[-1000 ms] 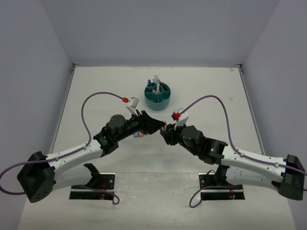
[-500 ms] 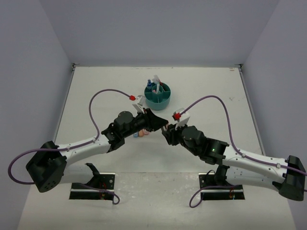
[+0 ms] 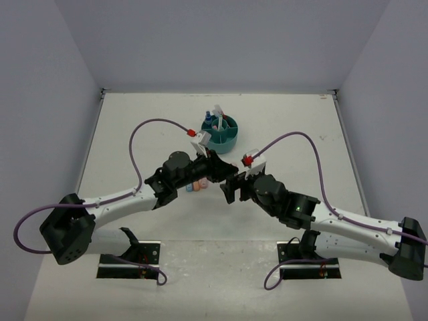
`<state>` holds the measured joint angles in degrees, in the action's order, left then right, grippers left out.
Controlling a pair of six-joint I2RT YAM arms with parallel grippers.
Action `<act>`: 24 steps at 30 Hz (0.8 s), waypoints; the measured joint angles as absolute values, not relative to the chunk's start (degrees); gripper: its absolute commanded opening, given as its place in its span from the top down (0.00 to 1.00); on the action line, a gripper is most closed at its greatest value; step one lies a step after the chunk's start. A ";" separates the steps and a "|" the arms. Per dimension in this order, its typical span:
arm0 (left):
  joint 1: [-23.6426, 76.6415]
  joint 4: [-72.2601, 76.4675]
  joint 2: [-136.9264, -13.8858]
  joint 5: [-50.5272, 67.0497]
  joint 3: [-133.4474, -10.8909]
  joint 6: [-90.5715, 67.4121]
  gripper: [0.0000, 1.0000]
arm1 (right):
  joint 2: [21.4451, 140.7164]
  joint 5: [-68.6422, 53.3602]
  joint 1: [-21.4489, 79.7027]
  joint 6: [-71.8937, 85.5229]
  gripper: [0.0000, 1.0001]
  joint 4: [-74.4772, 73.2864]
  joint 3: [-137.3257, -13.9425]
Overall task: Sort the stationery into containers
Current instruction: Place the stapler in the storage box.
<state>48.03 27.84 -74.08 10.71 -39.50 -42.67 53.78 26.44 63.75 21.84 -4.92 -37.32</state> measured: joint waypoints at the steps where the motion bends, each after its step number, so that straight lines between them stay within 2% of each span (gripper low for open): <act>1: 48.03 26.27 -74.79 9.68 -41.69 -40.01 1.00 | 53.68 27.77 63.62 22.24 0.01 -5.83 -37.39; 4: 48.01 22.07 -77.76 4.99 -49.62 -30.68 1.00 | 53.07 33.11 62.64 24.65 0.01 -11.17 -38.20; 7: 46.74 23.89 -84.03 2.30 -57.45 -18.56 1.00 | 49.71 39.75 61.22 28.19 0.01 -17.99 -38.60; 13: 41.34 26.46 -99.87 5.32 -66.79 0.38 1.00 | 32.47 51.97 60.26 33.99 0.01 -23.18 -36.20; 18: 38.31 28.39 -106.67 8.76 -68.08 8.27 1.00 | 23.36 57.24 59.92 36.60 0.01 -24.54 -31.91; 24: 36.97 35.24 -108.05 12.69 -66.98 9.60 1.00 | 24.45 58.13 59.92 37.70 0.01 -25.81 -31.30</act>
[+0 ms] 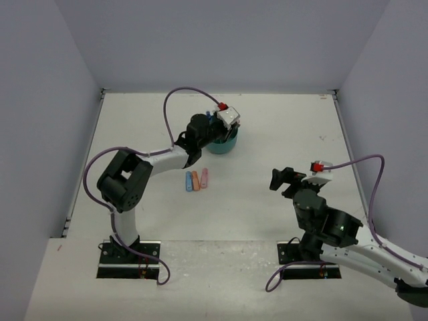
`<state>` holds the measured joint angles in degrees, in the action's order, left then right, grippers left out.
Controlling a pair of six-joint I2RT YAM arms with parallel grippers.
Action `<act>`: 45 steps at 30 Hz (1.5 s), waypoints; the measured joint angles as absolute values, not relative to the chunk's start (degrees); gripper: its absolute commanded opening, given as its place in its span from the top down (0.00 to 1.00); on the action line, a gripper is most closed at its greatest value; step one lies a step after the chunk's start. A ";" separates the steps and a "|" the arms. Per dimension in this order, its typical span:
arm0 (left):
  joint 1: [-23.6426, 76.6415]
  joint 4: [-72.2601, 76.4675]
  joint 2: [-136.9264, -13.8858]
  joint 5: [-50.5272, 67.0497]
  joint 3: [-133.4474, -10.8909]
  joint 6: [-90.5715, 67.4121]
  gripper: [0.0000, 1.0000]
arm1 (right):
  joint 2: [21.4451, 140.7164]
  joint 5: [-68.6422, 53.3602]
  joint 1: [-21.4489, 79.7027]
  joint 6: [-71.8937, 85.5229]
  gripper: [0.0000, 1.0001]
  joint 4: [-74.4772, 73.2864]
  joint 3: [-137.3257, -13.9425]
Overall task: Sort the stationery into containers
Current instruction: Place the stapler in the storage box.
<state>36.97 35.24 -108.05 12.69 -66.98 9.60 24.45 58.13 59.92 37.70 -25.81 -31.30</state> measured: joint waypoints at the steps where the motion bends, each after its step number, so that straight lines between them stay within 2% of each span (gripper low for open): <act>1: 36.98 36.76 -108.05 13.15 -66.44 9.57 1.00 | 25.42 58.15 59.92 37.75 0.01 -25.79 -31.33; 6: 37.09 41.04 -108.92 14.16 -64.39 9.49 0.99 | 30.70 58.01 59.94 37.74 0.01 -26.08 -31.40; 8: 37.09 42.00 -109.49 14.21 -63.61 9.40 0.91 | 31.33 58.00 59.93 37.75 0.01 -26.20 -31.40; 10: 37.08 42.88 -109.78 14.22 -62.45 9.19 0.88 | 31.25 58.00 59.92 37.77 0.01 -26.21 -31.40; 24: 37.10 50.21 -109.84 10.29 -57.71 6.67 0.85 | 32.27 57.48 59.92 37.91 0.01 -26.16 -31.59; 34: 37.10 53.61 -110.16 8.29 -56.34 6.50 0.71 | 33.69 56.50 59.92 37.35 0.01 -25.92 -31.59; 38: 37.10 54.52 -111.38 8.27 -56.34 6.42 0.56 | 33.61 56.01 59.92 37.07 0.01 -25.64 -31.59; 41: 37.10 54.98 -112.12 8.10 -56.31 5.99 0.53 | 33.61 55.93 59.92 36.95 0.01 -25.52 -31.59; 45: 37.10 56.14 -112.40 7.91 -55.85 5.31 0.40 | 33.61 55.43 59.60 36.41 0.01 -24.81 -31.59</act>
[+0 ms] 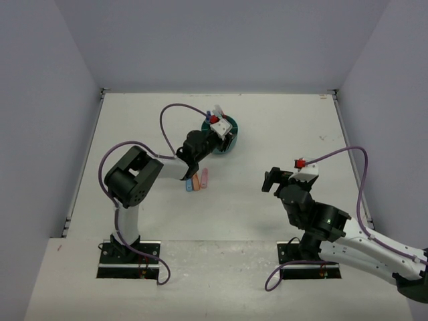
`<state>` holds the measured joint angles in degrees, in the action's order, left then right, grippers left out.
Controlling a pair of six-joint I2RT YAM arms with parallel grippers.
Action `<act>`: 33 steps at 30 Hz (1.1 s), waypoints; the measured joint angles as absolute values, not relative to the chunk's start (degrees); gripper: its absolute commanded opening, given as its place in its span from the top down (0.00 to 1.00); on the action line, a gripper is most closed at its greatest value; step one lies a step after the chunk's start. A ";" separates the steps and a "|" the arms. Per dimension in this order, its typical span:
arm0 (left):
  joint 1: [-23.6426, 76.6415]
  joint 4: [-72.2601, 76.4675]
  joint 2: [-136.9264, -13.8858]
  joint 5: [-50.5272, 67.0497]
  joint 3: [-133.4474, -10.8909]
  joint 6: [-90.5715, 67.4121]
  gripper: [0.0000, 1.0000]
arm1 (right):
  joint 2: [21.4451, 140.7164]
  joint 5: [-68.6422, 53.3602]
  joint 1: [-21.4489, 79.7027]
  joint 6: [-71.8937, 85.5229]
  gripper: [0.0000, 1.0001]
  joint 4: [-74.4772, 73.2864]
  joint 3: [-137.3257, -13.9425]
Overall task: Sort the stationery into containers
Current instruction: Place the stapler in the storage box, then pick up the pen from the center of the board.
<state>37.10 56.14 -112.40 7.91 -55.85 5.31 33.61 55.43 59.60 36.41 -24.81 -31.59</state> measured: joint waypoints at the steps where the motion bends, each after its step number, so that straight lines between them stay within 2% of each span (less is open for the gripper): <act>1: 37.10 56.41 -112.40 7.88 -55.64 5.15 0.38 | 33.63 55.31 59.54 36.35 0.01 -24.73 -31.59; 7: 37.13 57.22 -112.21 7.95 -54.49 3.75 0.28 | 33.75 54.03 58.92 35.74 0.01 -24.21 -31.59; 11: 37.67 57.08 -109.88 8.18 -52.30 1.47 0.16 | 34.52 52.71 58.07 35.40 0.01 -23.57 -31.59; 17: 39.24 54.84 -99.65 10.34 -49.44 -5.95 0.00 | 35.65 47.74 54.57 34.76 0.01 -21.98 -31.59; 20: 39.46 50.79 -92.67 10.27 -47.41 -10.59 0.00 | 35.90 42.66 50.39 34.53 0.01 -20.67 -31.59; 25: 39.47 29.95 -78.13 4.45 -46.29 -20.22 0.00 | 42.45 33.64 48.95 35.93 0.01 -18.56 -33.60; 28: 39.55 13.01 -69.94 -6.24 -47.67 -28.17 0.00 | 50.50 27.78 48.93 36.97 0.01 -17.47 -36.90; 31: 39.40 -6.85 -62.84 -18.58 -49.99 -38.27 0.00 | 64.85 23.58 49.21 38.89 0.06 -19.43 -46.15; 33: 39.23 -16.83 -58.41 -23.55 -50.58 -42.22 0.00 | 76.31 22.47 50.10 39.82 0.12 -19.62 -54.57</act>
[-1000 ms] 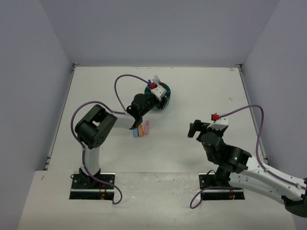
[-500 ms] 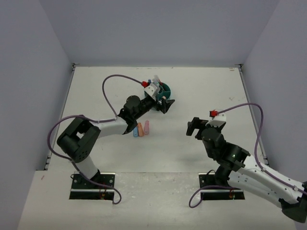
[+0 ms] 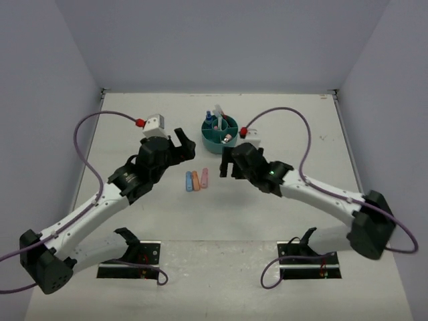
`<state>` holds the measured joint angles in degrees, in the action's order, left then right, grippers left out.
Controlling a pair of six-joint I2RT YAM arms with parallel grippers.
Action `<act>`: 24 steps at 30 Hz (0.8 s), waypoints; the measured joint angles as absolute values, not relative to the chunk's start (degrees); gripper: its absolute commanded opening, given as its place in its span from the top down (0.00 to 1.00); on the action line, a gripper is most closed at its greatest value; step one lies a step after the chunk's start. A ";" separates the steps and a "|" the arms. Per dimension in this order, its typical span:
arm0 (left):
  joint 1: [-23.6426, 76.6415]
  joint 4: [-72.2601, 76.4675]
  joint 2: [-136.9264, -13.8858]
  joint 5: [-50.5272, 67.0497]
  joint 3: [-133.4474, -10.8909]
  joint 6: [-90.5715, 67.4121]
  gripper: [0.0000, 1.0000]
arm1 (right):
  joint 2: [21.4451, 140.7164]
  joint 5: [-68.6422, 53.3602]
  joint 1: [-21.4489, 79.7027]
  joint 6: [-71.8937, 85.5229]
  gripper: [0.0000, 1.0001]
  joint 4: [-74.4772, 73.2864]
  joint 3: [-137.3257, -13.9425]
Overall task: Sort the stationery into containers
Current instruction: Pick up the pen from the center of the board.
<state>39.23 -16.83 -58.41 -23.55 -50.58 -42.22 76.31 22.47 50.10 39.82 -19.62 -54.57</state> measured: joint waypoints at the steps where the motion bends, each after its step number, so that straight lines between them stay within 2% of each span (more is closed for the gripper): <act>1: 39.21 -20.68 -56.37 -24.96 -50.68 -43.21 0.00 | 81.43 22.27 50.82 40.23 0.16 -19.63 -58.30; 5: 39.21 -30.78 -46.51 -25.58 -50.72 -41.29 0.00 | 97.91 24.00 54.85 41.74 0.31 -25.23 -72.33; 10: 39.29 -34.61 -34.05 -27.68 -49.39 -36.84 0.00 | 110.31 24.73 57.90 42.50 0.36 -29.34 -81.68; 12: 39.29 -35.31 -31.58 -28.77 -47.62 -36.03 0.00 | 112.81 24.49 58.08 42.47 0.38 -29.73 -82.02; 13: 39.29 -35.62 -31.19 -28.98 -46.72 -35.85 0.00 | 113.67 24.45 58.06 42.44 0.44 -30.04 -82.02; 14: 39.29 -36.00 -31.30 -28.89 -45.77 -35.35 0.00 | 114.35 24.41 58.04 42.44 0.45 -30.50 -82.16; 24: 39.29 -37.83 -34.58 -28.01 -43.93 -33.32 0.00 | 116.88 24.31 57.67 42.30 0.48 -31.69 -84.38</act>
